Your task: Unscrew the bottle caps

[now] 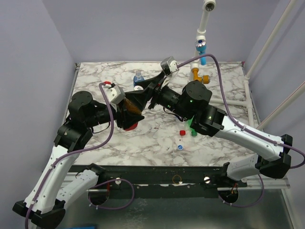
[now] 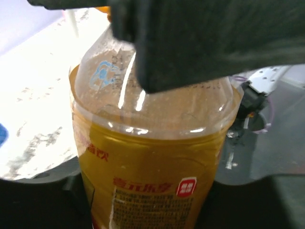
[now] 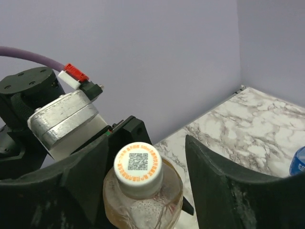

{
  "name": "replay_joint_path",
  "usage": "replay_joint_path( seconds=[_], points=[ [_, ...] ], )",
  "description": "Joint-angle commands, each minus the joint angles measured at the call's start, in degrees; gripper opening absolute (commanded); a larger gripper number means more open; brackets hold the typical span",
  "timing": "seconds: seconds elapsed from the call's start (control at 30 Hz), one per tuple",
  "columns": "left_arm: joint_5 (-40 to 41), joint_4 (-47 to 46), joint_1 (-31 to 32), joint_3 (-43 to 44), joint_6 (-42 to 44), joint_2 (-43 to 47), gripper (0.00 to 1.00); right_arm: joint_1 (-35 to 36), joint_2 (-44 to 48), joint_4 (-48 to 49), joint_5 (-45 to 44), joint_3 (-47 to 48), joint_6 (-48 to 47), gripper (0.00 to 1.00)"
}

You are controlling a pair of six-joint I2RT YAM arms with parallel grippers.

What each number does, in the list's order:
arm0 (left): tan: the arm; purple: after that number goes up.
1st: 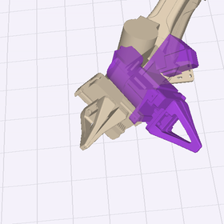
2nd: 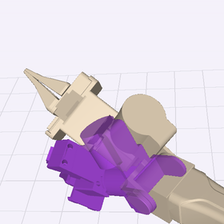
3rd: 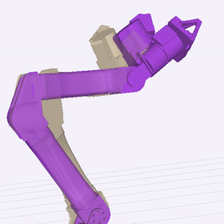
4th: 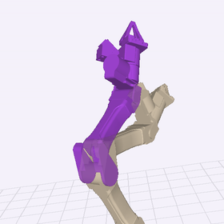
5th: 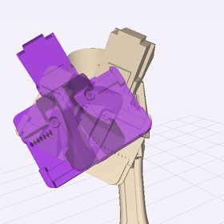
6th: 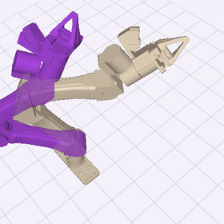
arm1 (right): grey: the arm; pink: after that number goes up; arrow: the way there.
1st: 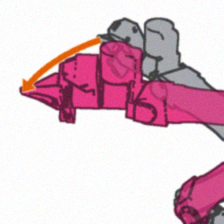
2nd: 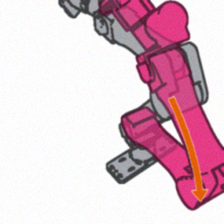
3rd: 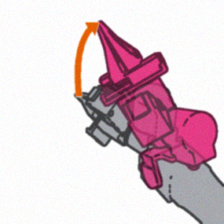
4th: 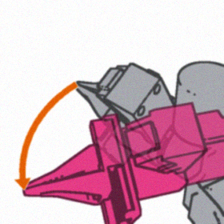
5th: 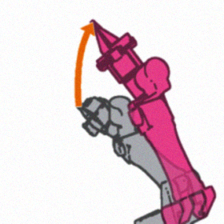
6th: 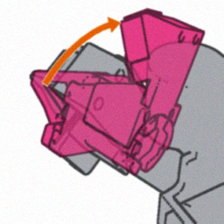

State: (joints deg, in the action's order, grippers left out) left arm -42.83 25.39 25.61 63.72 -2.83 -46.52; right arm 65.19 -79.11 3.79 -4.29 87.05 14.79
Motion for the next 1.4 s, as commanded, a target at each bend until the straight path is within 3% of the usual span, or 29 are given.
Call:
replay_joint_path(
  seconds=[0.0, 0.2, 0.63, 0.83, 1.2, 1.37],
  points=[
    [5.4, -1.2, -0.1, -0.9, 7.9, 2.3, 0.4, 0.1, 0.5, -3.1, -8.4, 2.5, 1.4, 0.71],
    [10.2, -1.3, -0.1, -2.7, 13.2, 3.5, 0.36, 0.1, -0.5, -10.9, -9.5, 7.9, 3.3, 0.72],
    [11.4, -1.3, -0.1, -2.5, 11.7, 3.4, 0.36, 0.1, -4.6, -14.4, -5.8, 11.3, 3.8, 0.62],
    [10.9, -1.3, -0.1, -2.5, 11.1, 3.5, 0.36, 0.1, -3.3, -11.7, -5.8, 9.3, 4.0, 0.45],
    [10.0, -1.2, -0.1, -2.9, 10.2, 3.7, 0.36, 0.1, -1.7, -9.9, -5.4, 7.3, 3.3, 0.49],
    [9.7, -1.2, -0.1, -2.7, 9.5, 3.6, 0.36, 0.2, -1.9, -10.2, -5.4, 7.6, 3.4, 0.27]
  ],
)
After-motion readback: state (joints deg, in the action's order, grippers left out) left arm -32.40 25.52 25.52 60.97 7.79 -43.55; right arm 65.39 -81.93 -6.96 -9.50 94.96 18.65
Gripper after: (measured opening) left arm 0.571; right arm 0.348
